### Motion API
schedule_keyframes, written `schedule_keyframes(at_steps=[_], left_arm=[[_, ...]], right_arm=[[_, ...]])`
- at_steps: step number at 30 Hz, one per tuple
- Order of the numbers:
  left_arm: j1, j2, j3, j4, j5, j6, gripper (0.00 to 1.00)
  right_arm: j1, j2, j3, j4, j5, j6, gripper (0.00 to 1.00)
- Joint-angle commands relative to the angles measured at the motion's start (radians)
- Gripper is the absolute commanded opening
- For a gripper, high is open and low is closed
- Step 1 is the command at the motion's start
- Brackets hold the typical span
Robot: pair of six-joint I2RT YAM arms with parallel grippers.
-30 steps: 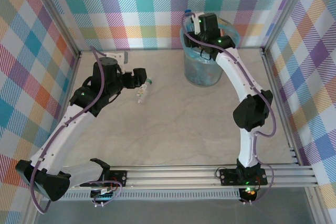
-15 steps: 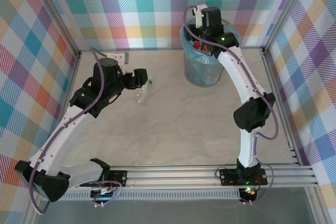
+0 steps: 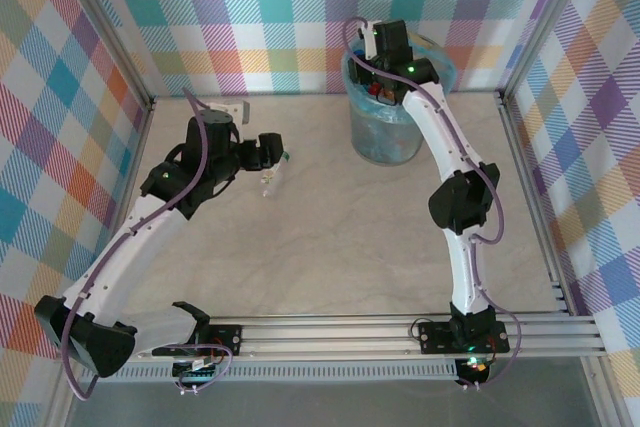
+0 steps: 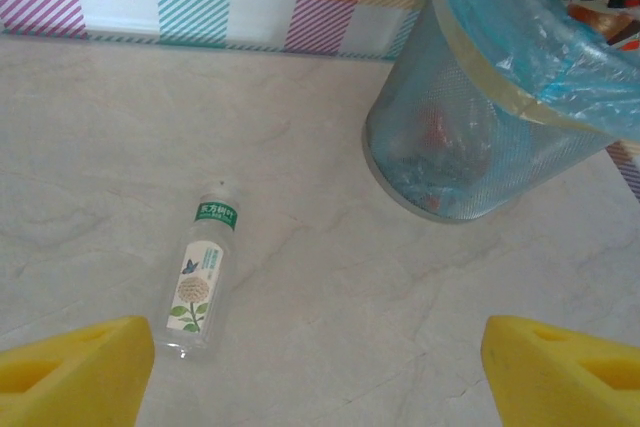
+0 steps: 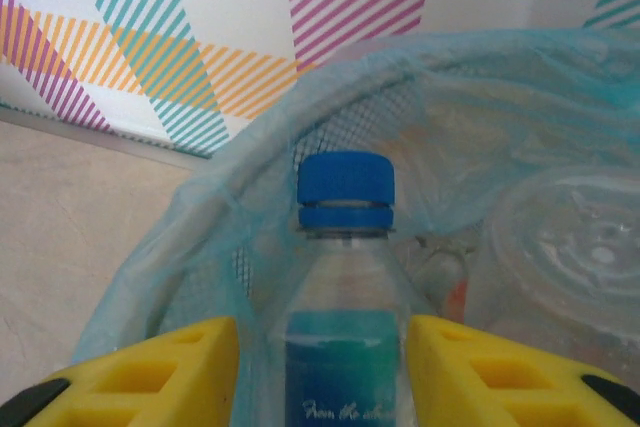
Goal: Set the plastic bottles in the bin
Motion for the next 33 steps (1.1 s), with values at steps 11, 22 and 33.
schedule_keyframes(at_steps=[11, 22, 33], left_arm=[[-0.009, -0.048, -0.052, -0.036, -0.1, -0.004, 0.88], [0.008, -0.334, -0.275, -0.165, -0.3, 0.024, 0.92], [0.012, -0.532, -0.418, -0.241, -0.351, 0.007, 0.97]], right_arm=[[0.15, -0.221, -0.042, 0.061, 0.003, -0.047, 0.75], [0.352, -0.247, -0.563, 0.285, -0.394, -0.881, 0.85], [0.378, -0.032, -0.505, 0.249, -0.499, -1.187, 1.0]])
